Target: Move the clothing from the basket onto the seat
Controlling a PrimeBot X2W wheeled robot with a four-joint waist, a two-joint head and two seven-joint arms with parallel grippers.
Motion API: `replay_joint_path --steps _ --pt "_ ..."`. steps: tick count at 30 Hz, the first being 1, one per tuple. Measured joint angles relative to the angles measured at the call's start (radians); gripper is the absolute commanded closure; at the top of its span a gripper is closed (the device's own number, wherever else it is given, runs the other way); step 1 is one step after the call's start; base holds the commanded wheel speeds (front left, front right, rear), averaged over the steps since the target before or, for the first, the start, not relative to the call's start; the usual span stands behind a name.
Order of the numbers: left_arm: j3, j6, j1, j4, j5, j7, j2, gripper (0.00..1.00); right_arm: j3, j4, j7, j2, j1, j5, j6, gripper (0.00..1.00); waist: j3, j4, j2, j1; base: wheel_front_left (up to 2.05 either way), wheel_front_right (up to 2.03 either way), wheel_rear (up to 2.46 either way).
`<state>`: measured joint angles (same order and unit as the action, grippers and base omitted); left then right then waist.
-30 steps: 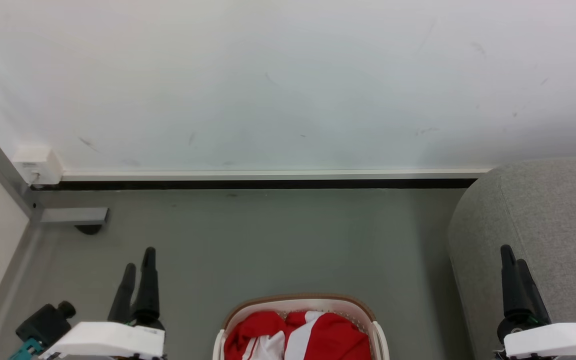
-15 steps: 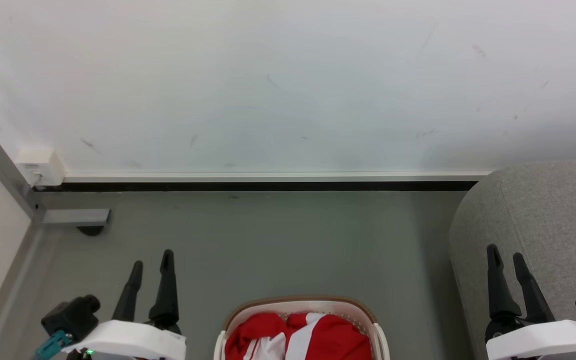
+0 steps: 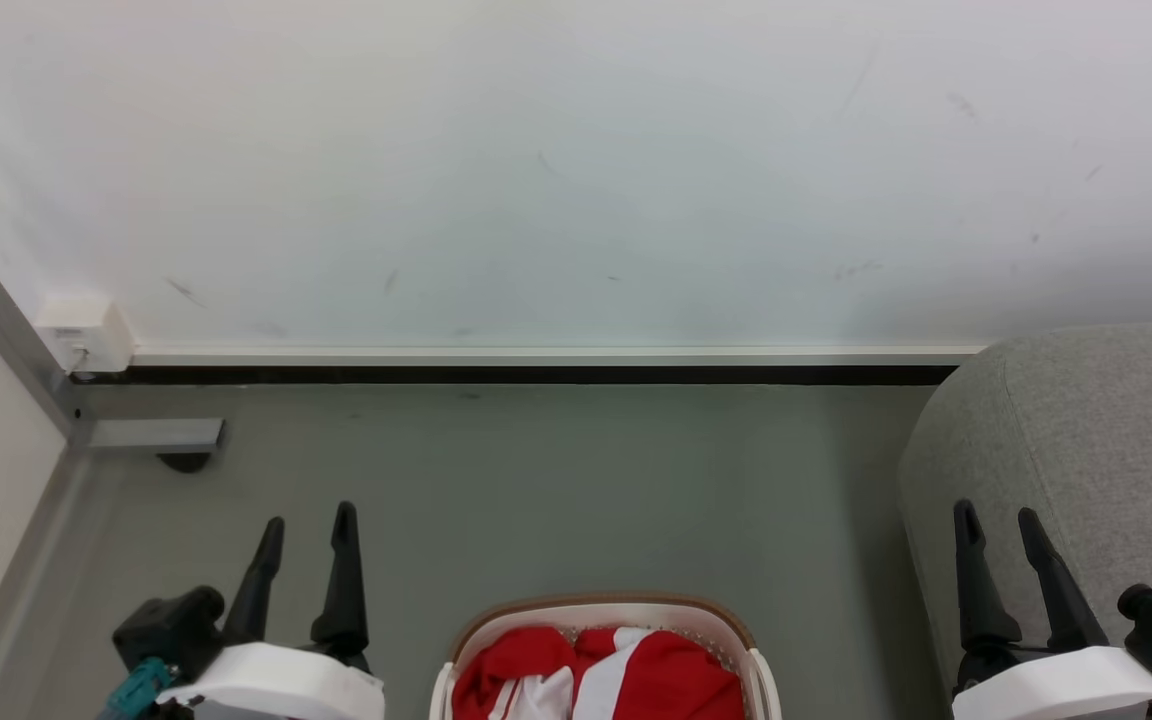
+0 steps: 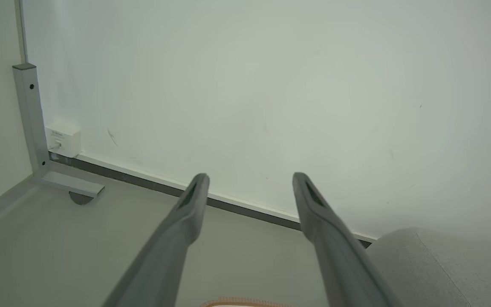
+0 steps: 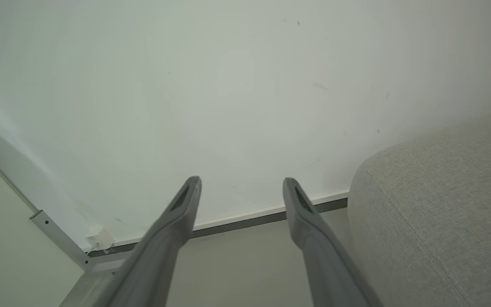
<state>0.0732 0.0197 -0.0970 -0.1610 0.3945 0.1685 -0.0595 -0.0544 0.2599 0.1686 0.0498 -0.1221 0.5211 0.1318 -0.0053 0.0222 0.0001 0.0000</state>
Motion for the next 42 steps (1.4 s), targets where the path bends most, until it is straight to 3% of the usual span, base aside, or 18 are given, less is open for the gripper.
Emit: replay_joint_path --steps 18,42 --pt "0.032 0.025 -0.004 -0.02 -0.152 0.041 -0.01 0.0 -0.019 0.051 0.04 -0.001 -0.02 -0.147 0.0 0.0 -0.004 0.003 0.0 0.0 0.0 0.0 0.0" --pt "0.04 0.021 -0.007 -0.002 -0.323 0.088 -0.007 0.0 -0.044 0.06 0.088 -0.001 -0.037 -0.277 0.0 0.0 -0.015 0.004 0.0 0.0 0.0 0.0 0.0"
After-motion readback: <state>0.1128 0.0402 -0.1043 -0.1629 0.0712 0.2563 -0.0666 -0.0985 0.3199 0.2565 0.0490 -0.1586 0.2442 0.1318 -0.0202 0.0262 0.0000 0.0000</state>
